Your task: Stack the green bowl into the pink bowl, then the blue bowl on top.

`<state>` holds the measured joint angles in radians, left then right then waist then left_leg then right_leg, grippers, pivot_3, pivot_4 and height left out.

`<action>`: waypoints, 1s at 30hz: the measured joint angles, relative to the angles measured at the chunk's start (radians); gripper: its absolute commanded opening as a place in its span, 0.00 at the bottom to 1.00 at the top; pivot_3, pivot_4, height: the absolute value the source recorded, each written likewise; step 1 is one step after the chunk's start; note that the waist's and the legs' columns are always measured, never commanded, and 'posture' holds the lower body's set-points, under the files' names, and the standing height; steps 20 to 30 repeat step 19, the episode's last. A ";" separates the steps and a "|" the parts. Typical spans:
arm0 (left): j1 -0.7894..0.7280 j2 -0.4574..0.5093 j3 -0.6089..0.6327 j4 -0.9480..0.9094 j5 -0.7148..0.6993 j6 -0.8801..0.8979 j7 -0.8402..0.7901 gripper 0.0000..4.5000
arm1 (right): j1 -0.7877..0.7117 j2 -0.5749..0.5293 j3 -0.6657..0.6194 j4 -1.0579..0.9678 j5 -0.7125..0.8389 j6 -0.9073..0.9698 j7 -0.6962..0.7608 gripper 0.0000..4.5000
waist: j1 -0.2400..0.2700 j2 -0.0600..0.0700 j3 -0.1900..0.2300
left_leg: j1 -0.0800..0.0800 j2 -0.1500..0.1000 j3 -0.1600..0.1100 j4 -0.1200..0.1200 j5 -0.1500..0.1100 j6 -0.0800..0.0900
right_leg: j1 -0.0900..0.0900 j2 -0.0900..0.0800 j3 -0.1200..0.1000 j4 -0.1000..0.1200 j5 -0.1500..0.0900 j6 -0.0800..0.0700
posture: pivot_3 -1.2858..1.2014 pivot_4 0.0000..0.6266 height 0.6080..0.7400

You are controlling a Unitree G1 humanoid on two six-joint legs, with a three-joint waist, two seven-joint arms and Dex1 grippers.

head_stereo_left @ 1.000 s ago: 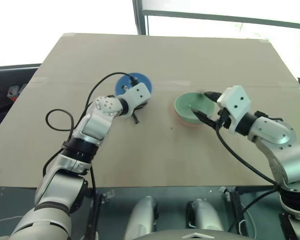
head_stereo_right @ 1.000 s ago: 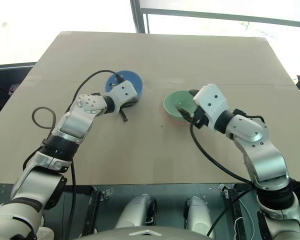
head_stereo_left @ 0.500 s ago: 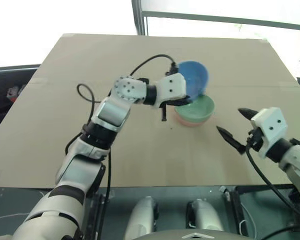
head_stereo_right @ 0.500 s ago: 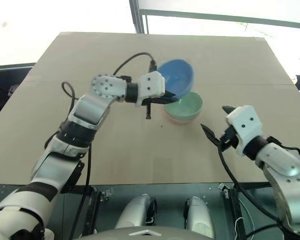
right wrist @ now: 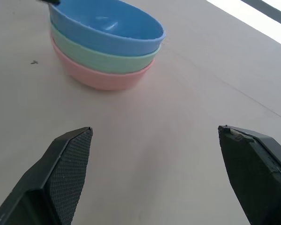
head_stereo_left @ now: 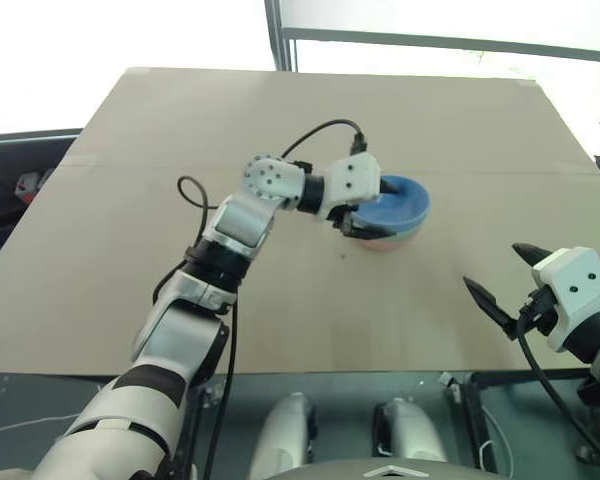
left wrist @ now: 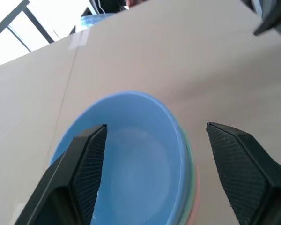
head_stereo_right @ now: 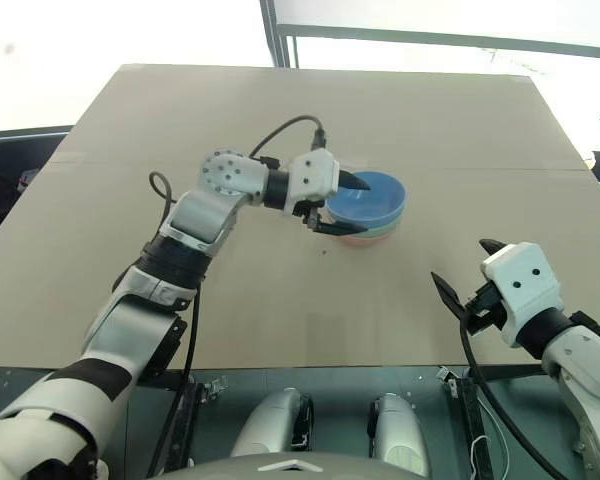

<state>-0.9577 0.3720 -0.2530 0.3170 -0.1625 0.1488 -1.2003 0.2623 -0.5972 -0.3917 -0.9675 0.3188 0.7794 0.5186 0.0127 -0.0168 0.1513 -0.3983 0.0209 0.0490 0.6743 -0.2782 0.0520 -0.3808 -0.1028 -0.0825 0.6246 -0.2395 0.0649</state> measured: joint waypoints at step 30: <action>0.768 0.289 0.476 -0.607 -0.335 0.240 0.187 0.78 | -0.055 -0.064 -0.054 0.276 0.151 -0.201 0.179 1.00 | 0.006 -0.001 -0.001 | 0.002 0.001 -0.001 0.001 0.000 0.000 | 0.003 -0.001 -0.001 0.000 0.000 0.000 | 0.52 0.24 1.00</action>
